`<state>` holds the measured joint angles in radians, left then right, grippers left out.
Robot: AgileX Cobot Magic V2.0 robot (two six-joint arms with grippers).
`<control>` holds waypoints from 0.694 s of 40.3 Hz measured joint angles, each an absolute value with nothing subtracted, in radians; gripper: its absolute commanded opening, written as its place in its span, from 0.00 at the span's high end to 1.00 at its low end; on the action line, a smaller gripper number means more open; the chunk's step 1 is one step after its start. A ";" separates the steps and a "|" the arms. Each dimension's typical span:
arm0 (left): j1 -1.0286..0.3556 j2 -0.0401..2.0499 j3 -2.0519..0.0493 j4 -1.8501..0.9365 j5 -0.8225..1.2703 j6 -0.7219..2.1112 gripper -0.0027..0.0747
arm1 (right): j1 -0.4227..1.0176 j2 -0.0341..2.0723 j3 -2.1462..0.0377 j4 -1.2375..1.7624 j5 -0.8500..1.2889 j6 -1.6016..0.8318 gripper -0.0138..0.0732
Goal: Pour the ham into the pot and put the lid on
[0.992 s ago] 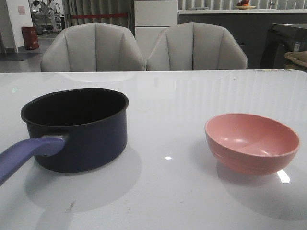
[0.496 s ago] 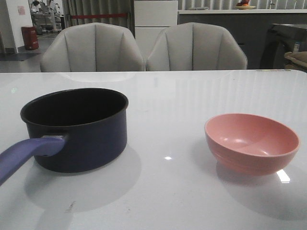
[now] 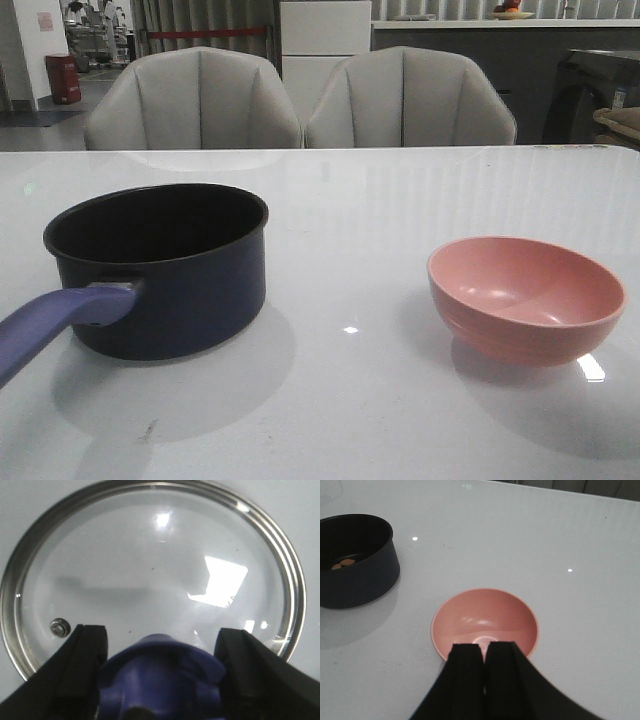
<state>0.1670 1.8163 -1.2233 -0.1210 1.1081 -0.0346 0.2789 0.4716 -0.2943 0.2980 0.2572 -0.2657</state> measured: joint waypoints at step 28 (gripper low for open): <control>-0.103 1.785 -1.640 -0.114 1.243 -0.035 0.70 | 0.279 0.472 -0.294 0.298 0.257 -0.266 0.67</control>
